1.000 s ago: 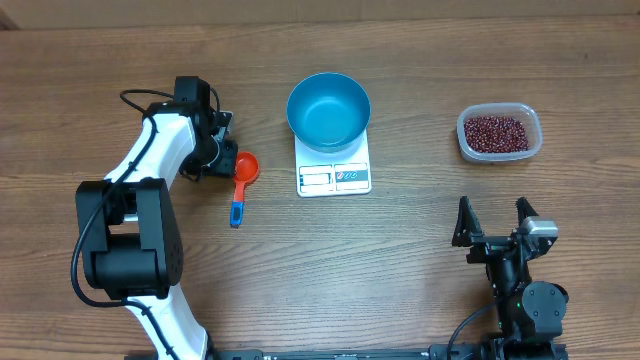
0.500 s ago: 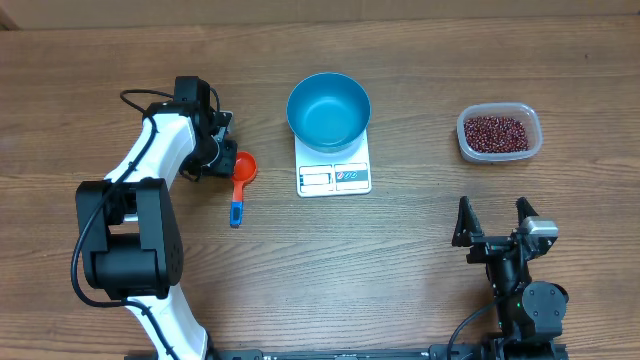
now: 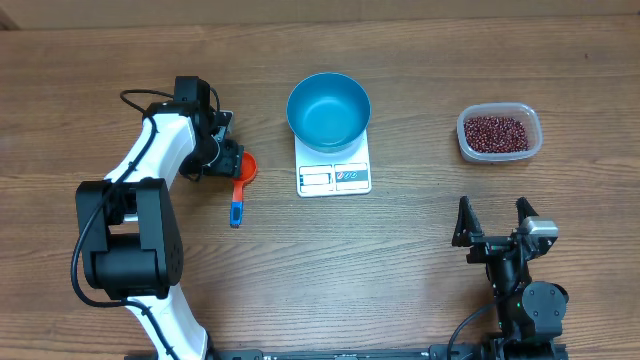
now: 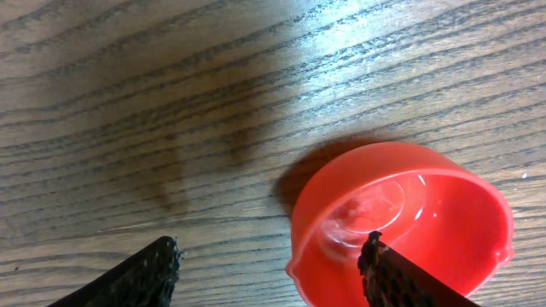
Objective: Scoop item into bowl and weigh 150g on scale
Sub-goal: 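Lower the left gripper and close it on the red scoop's rim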
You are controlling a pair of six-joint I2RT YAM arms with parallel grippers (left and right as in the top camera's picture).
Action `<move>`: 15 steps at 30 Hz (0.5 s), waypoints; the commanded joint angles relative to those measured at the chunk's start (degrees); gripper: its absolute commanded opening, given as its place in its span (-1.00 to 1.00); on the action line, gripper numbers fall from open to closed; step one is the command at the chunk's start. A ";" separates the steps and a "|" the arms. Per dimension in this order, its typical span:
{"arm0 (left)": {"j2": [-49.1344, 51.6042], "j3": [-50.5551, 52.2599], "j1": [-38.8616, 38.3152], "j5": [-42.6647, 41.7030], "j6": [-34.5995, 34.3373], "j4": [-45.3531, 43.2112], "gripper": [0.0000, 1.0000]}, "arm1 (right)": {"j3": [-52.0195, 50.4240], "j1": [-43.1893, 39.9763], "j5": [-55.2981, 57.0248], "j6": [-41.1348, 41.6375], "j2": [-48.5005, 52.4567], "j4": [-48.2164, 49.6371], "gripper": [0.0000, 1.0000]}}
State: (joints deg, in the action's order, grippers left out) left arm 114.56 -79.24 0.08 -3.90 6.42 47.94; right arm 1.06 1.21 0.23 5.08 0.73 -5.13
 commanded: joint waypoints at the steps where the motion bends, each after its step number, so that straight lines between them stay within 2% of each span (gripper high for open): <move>1: 1.40 -1.11 -0.22 -0.63 0.42 -0.17 0.44 | -0.61 0.33 -0.07 -0.26 -0.57 0.31 1.00; 15: 1.81 -1.09 -0.22 -0.63 0.42 -0.17 0.40 | -0.61 0.33 -0.07 -0.26 -0.57 0.31 1.00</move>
State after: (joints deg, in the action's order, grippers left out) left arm 115.44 -79.24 0.08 -3.90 6.42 47.92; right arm 1.06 1.21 0.23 5.08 0.73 -5.13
